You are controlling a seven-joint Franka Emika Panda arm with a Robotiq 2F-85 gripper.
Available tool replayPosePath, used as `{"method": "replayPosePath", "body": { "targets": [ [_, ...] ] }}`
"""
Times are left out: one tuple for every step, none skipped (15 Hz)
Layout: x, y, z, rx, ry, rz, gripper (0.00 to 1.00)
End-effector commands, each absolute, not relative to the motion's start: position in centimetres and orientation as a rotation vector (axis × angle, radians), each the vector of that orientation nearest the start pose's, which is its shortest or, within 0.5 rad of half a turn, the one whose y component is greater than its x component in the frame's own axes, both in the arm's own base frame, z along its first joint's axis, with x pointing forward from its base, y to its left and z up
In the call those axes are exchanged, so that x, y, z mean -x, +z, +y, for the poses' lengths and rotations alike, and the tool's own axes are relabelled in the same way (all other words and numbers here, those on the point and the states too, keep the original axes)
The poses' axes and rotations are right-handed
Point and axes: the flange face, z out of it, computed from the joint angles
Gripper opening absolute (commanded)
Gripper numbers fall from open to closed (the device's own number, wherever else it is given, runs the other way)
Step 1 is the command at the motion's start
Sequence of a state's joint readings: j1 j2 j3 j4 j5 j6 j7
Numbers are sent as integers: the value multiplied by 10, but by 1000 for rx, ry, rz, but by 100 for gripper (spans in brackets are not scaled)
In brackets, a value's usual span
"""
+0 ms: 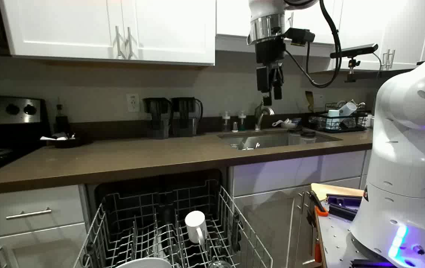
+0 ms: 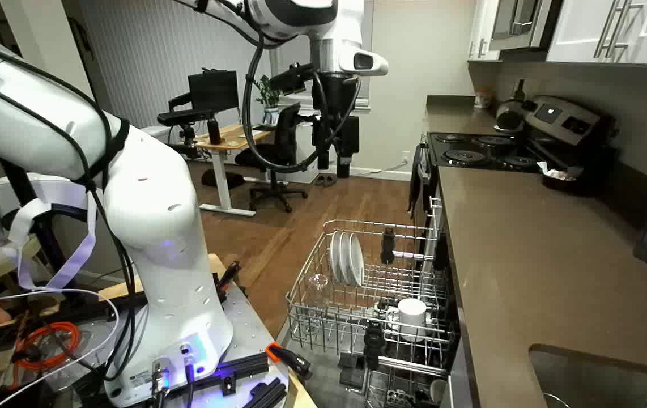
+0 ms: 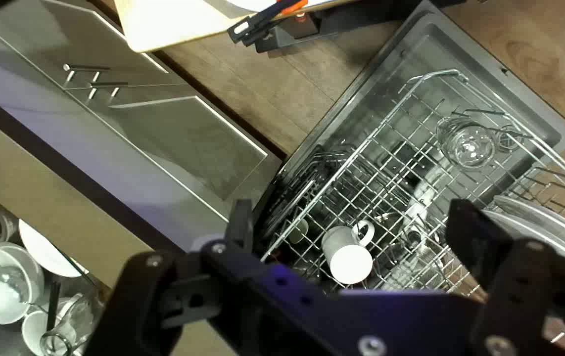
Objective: Move the cups to the back left corner of the dishwater
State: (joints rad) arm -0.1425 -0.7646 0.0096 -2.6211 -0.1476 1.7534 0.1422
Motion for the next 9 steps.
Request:
{"method": "replayPosePath", "body": {
  "targets": [
    [-305,475,-54,3263,170,400,100],
    [-305,475,-54,3263,170,400,100],
    [-305,475,-54,3263,170,400,100],
    [-305,475,-54,3263,170,400,100],
    [-305,475,-54,3263,170,400,100],
    [-305,475,-54,3263,170,400,100],
    [-305,475,-54,3263,170,400,100],
    [-305,475,-54,3263,170,400,100],
    [-309,472,-55,3261,177,412,100]
  ]
}}
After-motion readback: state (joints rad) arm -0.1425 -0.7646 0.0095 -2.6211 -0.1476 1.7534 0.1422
